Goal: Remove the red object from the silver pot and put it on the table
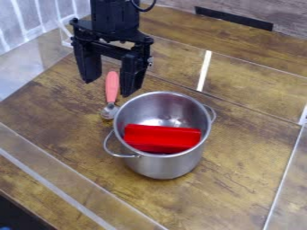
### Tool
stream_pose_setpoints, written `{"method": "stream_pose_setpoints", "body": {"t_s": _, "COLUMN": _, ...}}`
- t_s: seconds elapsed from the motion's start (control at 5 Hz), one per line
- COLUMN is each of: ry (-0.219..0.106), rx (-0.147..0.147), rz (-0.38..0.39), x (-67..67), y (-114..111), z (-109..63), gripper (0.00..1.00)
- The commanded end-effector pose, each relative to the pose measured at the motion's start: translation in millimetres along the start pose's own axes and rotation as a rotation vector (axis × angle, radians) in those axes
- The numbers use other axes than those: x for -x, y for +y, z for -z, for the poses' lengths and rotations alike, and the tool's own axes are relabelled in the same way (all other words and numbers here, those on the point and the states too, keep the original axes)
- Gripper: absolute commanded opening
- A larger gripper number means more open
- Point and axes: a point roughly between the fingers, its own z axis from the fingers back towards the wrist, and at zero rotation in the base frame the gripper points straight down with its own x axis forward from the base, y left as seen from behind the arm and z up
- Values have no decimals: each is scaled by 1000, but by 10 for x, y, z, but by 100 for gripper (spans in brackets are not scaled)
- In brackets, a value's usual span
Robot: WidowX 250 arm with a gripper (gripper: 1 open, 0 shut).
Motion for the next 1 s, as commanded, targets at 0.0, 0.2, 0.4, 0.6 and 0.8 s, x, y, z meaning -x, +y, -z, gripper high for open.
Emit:
{"method": "stream_pose_setpoints", "body": {"t_s": 0.0, "ry": 5, "rx": 2, "rz": 78, "x": 7, "y": -105, "z": 131, "gripper": 100}}
{"method": "stream_pose_setpoints", "body": {"t_s": 0.2, "ry": -20, "rx": 0, "rz": 172, "x": -25, "y": -314, "z": 306, "gripper": 100}}
{"method": "stream_pose_setpoints", "body": {"t_s": 0.4, "ry": -31, "rx": 0, "rz": 213, "x": -151, "y": -425, "z": 426, "gripper": 100}}
{"method": "stream_pose_setpoints", "body": {"t_s": 0.6, "ry": -42, "rx": 1, "rz": 245, "x": -243, "y": -488, "z": 528, "gripper": 100}}
{"method": "stream_pose_setpoints", "body": {"t_s": 0.8, "ry": -51, "rx": 7, "rz": 266, "x": -284, "y": -409, "z": 736, "gripper": 100}}
